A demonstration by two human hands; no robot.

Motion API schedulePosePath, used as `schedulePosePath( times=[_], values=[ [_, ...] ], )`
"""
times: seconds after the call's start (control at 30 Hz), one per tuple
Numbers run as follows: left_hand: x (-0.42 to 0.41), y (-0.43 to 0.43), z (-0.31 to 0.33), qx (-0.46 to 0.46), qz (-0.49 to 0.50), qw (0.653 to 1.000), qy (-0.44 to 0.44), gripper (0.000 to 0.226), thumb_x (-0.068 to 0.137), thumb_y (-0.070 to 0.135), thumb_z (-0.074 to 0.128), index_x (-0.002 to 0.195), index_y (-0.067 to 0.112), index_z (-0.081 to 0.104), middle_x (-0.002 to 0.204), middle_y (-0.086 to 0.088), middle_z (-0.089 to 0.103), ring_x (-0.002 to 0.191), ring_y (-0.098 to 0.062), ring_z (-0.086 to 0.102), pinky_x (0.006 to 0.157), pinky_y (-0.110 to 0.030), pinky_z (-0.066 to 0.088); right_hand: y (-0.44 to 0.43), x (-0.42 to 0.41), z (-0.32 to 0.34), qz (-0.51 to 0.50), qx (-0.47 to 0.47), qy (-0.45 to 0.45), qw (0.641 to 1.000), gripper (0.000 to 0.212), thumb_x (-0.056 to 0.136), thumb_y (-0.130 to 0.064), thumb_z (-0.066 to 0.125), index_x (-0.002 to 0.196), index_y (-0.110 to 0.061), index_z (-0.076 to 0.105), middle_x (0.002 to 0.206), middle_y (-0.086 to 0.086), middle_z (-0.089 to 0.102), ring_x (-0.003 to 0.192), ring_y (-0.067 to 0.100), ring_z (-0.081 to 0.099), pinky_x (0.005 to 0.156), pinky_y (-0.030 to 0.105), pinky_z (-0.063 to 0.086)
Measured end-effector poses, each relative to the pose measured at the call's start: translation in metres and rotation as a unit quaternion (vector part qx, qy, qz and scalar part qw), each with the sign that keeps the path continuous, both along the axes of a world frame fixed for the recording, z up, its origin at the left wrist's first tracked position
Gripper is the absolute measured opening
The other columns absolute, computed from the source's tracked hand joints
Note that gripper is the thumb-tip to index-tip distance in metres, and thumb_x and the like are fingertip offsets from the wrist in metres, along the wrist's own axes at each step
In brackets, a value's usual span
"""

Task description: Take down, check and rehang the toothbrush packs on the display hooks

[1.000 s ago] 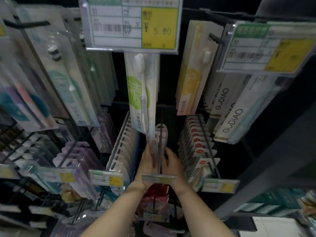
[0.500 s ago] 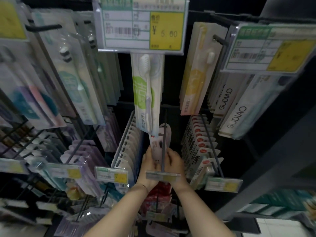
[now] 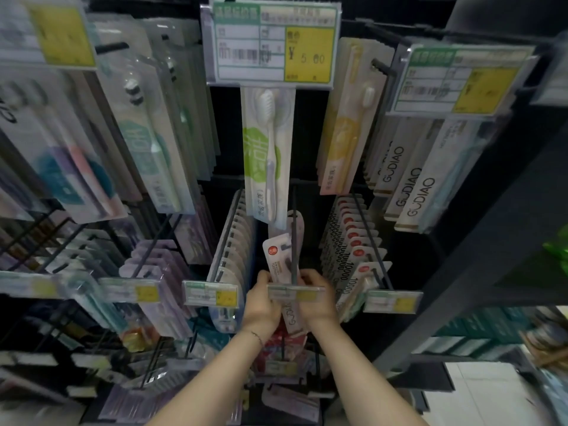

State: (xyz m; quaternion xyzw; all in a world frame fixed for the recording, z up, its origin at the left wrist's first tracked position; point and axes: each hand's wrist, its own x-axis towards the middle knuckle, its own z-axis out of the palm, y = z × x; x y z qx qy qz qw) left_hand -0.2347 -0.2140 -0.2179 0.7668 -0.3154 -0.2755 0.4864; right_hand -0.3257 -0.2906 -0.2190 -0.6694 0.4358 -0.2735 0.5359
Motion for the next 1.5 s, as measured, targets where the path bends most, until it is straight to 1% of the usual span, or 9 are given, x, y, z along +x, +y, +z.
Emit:
schedulePosePath(
  times=[0.13, 0.2, 0.3, 0.5, 0.93, 1.13, 1.23, 1.33, 1.5],
  values=[
    [0.0, 0.02, 0.002, -0.014, -0.034, 0.999, -0.025, 0.007, 0.097, 0.011, 0.046, 0.091, 0.012, 0.047, 0.084, -0.004, 0.061, 0.075, -0.008, 0.055, 0.058, -0.012, 0.042, 0.02, -0.005, 0.003, -0.021, -0.024, 0.013, 0.999, 0.02, 0.093, -0.006, 0.057, 0.09, -0.025, 0.061, 0.089, -0.007, 0.064, 0.082, 0.004, 0.06, 0.071, 0.013, 0.048],
    [0.002, 0.028, 0.0, -0.019, -0.04, 0.999, -0.011, 0.008, 0.099, 0.012, 0.045, 0.092, 0.011, 0.049, 0.086, -0.011, 0.062, 0.076, -0.014, 0.056, 0.063, -0.018, 0.044, 0.034, -0.007, 0.002, -0.039, -0.035, 0.007, 0.999, 0.017, 0.096, -0.007, 0.053, 0.097, -0.021, 0.062, 0.091, -0.009, 0.064, 0.085, 0.001, 0.06, 0.072, 0.008, 0.044],
    [0.008, 0.039, -0.003, -0.01, -0.057, 0.998, -0.016, 0.016, 0.098, 0.013, 0.047, 0.084, 0.02, 0.047, 0.081, -0.012, 0.061, 0.076, -0.024, 0.058, 0.064, -0.031, 0.045, 0.054, -0.008, 0.002, -0.062, -0.011, -0.007, 0.998, 0.014, 0.097, -0.015, 0.052, 0.097, -0.019, 0.066, 0.092, -0.002, 0.069, 0.089, 0.009, 0.064, 0.079, 0.019, 0.05],
    [0.015, 0.063, 0.008, 0.002, -0.126, 0.991, -0.05, 0.016, 0.099, 0.012, 0.047, 0.083, 0.016, 0.047, 0.085, -0.011, 0.062, 0.08, -0.022, 0.06, 0.069, -0.031, 0.047, 0.085, -0.011, 0.001, -0.103, -0.018, 0.02, 0.994, 0.011, 0.097, -0.023, 0.053, 0.091, -0.029, 0.06, 0.09, -0.004, 0.068, 0.086, 0.011, 0.065, 0.081, 0.036, 0.056],
    [0.016, 0.134, -0.005, 0.006, -0.227, 0.972, -0.053, 0.004, 0.099, 0.017, 0.048, 0.101, 0.017, 0.051, 0.089, -0.001, 0.064, 0.078, -0.014, 0.067, 0.075, -0.037, 0.058, 0.164, -0.028, -0.002, -0.12, -0.015, 0.073, 0.99, 0.009, 0.096, -0.026, 0.055, 0.088, -0.028, 0.058, 0.084, -0.003, 0.066, 0.078, 0.016, 0.066, 0.078, 0.042, 0.057],
    [0.02, 0.157, 0.032, -0.069, -0.234, 0.965, -0.1, 0.021, 0.1, 0.015, 0.046, 0.084, 0.029, 0.041, 0.078, 0.006, 0.058, 0.07, -0.003, 0.058, 0.06, -0.011, 0.044, 0.185, -0.023, 0.017, -0.146, -0.044, -0.005, 0.988, 0.006, 0.096, -0.029, 0.055, 0.096, -0.033, 0.06, 0.091, -0.006, 0.069, 0.084, 0.01, 0.067, 0.078, 0.037, 0.058],
    [0.022, 0.155, 0.057, -0.133, -0.225, 0.958, -0.12, 0.012, 0.1, 0.016, 0.046, 0.093, 0.025, 0.048, 0.085, 0.004, 0.062, 0.075, -0.003, 0.059, 0.064, -0.014, 0.047, 0.187, -0.023, 0.03, -0.151, -0.078, -0.016, 0.985, 0.008, 0.097, -0.031, 0.053, 0.101, -0.036, 0.057, 0.094, -0.007, 0.067, 0.078, 0.01, 0.063, 0.075, 0.035, 0.056],
    [0.023, 0.145, 0.081, -0.181, -0.227, 0.947, -0.136, 0.006, 0.1, 0.018, 0.046, 0.101, 0.014, 0.05, 0.087, -0.002, 0.062, 0.077, -0.014, 0.06, 0.068, -0.032, 0.051, 0.183, -0.023, 0.053, -0.154, -0.102, -0.035, 0.982, 0.012, 0.097, -0.033, 0.052, 0.108, -0.032, 0.058, 0.097, -0.007, 0.067, 0.075, 0.01, 0.062, 0.069, 0.032, 0.053],
    [0.017, 0.126, 0.124, -0.248, -0.202, 0.937, -0.141, 0.004, 0.099, 0.016, 0.047, 0.098, 0.015, 0.05, 0.082, 0.005, 0.057, 0.07, -0.003, 0.052, 0.064, -0.02, 0.043, 0.171, -0.024, 0.098, -0.15, -0.14, -0.041, 0.978, 0.032, 0.087, -0.04, 0.065, 0.116, -0.031, 0.056, 0.089, -0.001, 0.068, 0.053, 0.016, 0.052, 0.055, 0.036, 0.048]
  ],
)
